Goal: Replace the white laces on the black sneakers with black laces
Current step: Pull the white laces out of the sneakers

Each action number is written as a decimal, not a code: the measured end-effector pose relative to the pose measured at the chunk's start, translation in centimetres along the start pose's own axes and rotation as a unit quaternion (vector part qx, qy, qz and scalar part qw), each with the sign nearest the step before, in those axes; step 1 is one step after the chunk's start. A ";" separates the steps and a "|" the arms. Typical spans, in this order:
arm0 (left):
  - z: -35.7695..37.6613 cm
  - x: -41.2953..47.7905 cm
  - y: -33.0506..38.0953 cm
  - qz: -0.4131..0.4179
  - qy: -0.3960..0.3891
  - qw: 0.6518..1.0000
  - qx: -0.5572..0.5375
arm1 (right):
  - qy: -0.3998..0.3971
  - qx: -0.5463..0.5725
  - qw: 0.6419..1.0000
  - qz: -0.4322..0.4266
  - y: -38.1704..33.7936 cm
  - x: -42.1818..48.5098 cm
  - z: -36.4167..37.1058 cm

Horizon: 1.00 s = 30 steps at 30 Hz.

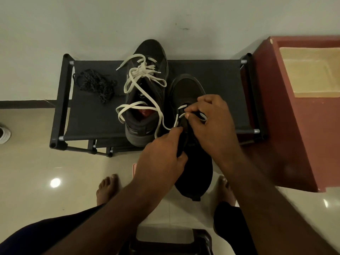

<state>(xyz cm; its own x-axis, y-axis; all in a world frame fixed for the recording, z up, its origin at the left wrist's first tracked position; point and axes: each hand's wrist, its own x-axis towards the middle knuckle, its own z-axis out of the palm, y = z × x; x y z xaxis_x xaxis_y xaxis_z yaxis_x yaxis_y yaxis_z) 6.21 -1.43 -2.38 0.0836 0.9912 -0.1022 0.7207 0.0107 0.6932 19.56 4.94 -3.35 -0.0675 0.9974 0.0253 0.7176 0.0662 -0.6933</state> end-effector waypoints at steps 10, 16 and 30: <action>-0.4 0.6 0.1 -0.016 -0.015 1.000 -0.001 | 0.088 0.258 0.949 0.161 0.3 0.2 -1.3; -0.1 0.7 0.9 -0.019 -0.027 0.999 0.039 | -0.026 0.065 0.997 0.031 0.0 -0.1 -0.6; 0.2 0.6 0.0 -0.023 -0.033 0.999 -0.035 | 0.132 0.182 0.957 0.186 1.1 0.9 -1.9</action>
<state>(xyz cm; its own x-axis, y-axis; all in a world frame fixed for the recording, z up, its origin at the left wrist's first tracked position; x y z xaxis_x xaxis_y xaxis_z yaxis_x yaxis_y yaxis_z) 6.40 -0.83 -2.57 0.0973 0.9787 -0.1806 0.6748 0.0685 0.7349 21.62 5.98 -2.69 0.3562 0.9261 -0.1245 0.3652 -0.2606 -0.8937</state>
